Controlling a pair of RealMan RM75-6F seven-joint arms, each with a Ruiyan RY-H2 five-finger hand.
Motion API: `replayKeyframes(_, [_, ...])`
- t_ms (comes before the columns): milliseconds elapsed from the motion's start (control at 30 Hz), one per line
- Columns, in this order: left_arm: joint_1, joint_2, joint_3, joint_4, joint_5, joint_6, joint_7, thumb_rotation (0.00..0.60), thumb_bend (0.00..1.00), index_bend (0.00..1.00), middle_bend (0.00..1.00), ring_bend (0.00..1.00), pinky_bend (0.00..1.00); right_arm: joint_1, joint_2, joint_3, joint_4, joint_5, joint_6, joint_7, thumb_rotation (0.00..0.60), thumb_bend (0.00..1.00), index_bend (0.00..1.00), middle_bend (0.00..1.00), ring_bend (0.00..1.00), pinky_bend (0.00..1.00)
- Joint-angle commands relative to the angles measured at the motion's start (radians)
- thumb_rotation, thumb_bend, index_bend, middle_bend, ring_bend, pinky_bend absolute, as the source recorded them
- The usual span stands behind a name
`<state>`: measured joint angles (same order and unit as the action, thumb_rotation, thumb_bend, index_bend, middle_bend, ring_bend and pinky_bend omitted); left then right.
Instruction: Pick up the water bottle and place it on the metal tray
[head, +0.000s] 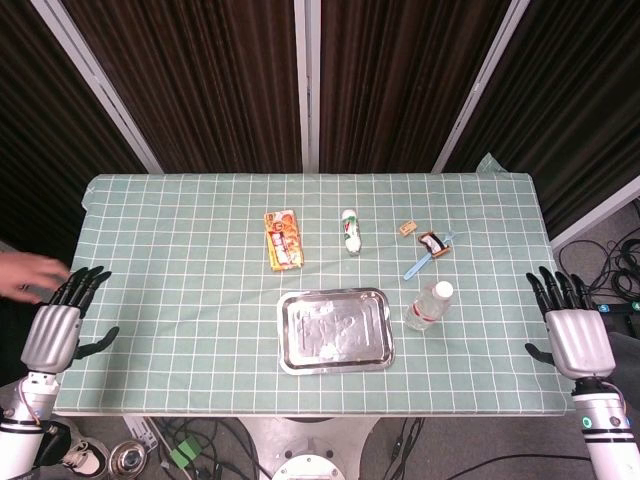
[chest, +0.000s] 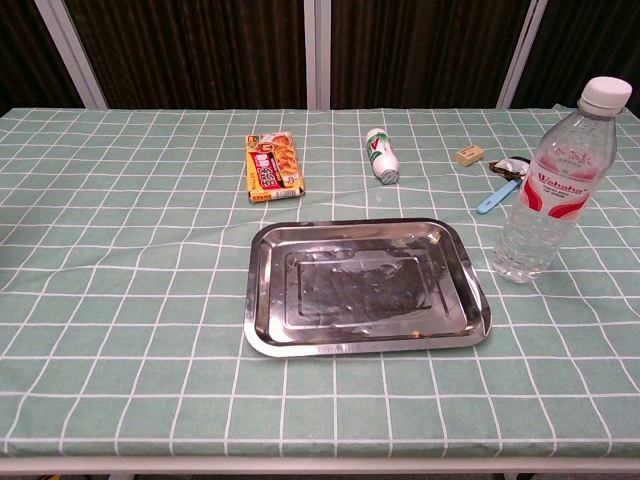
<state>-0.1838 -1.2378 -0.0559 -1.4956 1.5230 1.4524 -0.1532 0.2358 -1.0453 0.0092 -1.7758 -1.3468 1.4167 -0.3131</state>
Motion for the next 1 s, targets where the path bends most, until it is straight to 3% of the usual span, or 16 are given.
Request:
replayKeyframes(33, [-0.003,-0.005,-0.003,0.006,-0.003,-0.004,-0.005,0.6,0.28,0.17,0.18,0.09,0.19,-0.02,-0.003,0.02,0.004,-0.016,0.025,0.037,0.6,0.0,0.0,0.0,0.0,0.0])
replayKeyframes(233, [-0.004,-0.016,0.002,0.006,0.0,-0.007,-0.004,0.6,0.28,0.17,0.18,0.09,0.19,-0.034,0.005,0.028,0.002,-0.017,0.025,0.05,0.6,0.0,0.0,0.0,0.0,0.0])
replayKeyframes(367, [-0.006,-0.015,0.0,0.012,-0.004,-0.012,-0.006,0.6,0.28,0.17,0.18,0.09,0.19,-0.033,0.009,0.036,0.016,0.04,-0.039,0.125,0.6,0.0,0.0,0.0,0.0,0.0])
replayKeyframes(467, [-0.008,-0.015,0.0,0.02,-0.008,-0.018,-0.014,0.6,0.28,0.17,0.18,0.09,0.19,-0.012,0.012,0.044,0.034,0.066,-0.163,0.344,0.6,0.0,0.0,0.0,0.0,0.0])
replayKeyframes(600, [-0.007,-0.022,0.0,0.037,-0.014,-0.024,-0.03,0.6,0.28,0.17,0.18,0.09,0.19,0.02,-0.024,0.065,0.125,-0.039,-0.296,0.94,0.6,0.0,0.0,0.0,0.0,0.0])
replayKeyframes(700, [-0.007,-0.031,0.0,0.057,-0.014,-0.023,-0.045,0.6,0.28,0.17,0.18,0.09,0.19,0.036,-0.1,0.075,0.256,-0.115,-0.291,1.22,0.6,0.0,0.0,0.0,0.0,0.0])
replayKeyframes(833, [-0.011,-0.037,0.003,0.073,-0.005,-0.026,-0.052,0.6,0.27,0.17,0.18,0.09,0.19,0.071,-0.183,0.075,0.371,-0.145,-0.325,1.44,0.6,0.0,0.0,0.0,0.0,0.0])
replayKeyframes(1000, [-0.013,-0.038,0.002,0.087,-0.004,-0.024,-0.059,0.6,0.28,0.17,0.18,0.09,0.19,0.119,-0.264,0.056,0.457,-0.19,-0.365,1.517,0.6,0.0,0.0,0.01,0.0,0.0])
